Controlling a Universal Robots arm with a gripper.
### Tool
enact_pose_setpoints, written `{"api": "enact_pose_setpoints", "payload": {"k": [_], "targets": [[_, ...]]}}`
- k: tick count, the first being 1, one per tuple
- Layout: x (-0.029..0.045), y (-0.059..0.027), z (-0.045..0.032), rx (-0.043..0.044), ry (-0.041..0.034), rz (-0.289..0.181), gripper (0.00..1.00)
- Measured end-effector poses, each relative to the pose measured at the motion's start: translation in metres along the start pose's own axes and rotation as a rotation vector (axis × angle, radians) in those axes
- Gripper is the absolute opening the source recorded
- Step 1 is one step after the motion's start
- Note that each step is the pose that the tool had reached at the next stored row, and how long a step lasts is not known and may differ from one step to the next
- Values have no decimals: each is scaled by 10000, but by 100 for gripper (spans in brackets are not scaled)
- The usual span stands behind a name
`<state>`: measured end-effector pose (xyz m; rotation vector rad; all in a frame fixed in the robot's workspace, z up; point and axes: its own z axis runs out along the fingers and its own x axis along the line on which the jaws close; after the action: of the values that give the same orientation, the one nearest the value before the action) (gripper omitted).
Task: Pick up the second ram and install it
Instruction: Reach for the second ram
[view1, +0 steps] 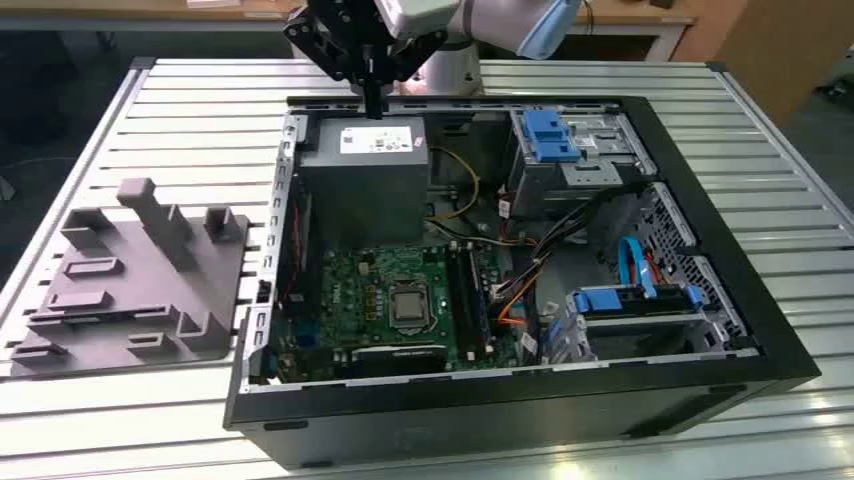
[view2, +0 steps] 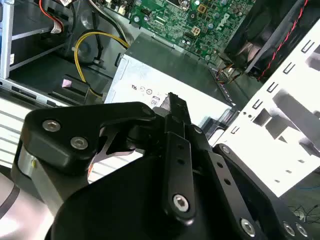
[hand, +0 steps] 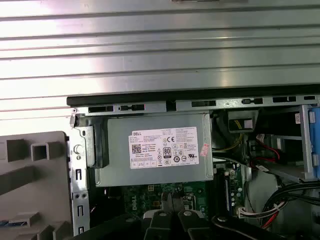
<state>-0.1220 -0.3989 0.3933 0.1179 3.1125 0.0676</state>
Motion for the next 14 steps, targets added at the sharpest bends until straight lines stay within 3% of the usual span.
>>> {"api": "enact_pose_setpoints", "payload": {"k": [9, 14], "targets": [[1, 0, 0, 0, 0, 0, 10], [37, -3, -1, 0, 0, 0, 10]]}}
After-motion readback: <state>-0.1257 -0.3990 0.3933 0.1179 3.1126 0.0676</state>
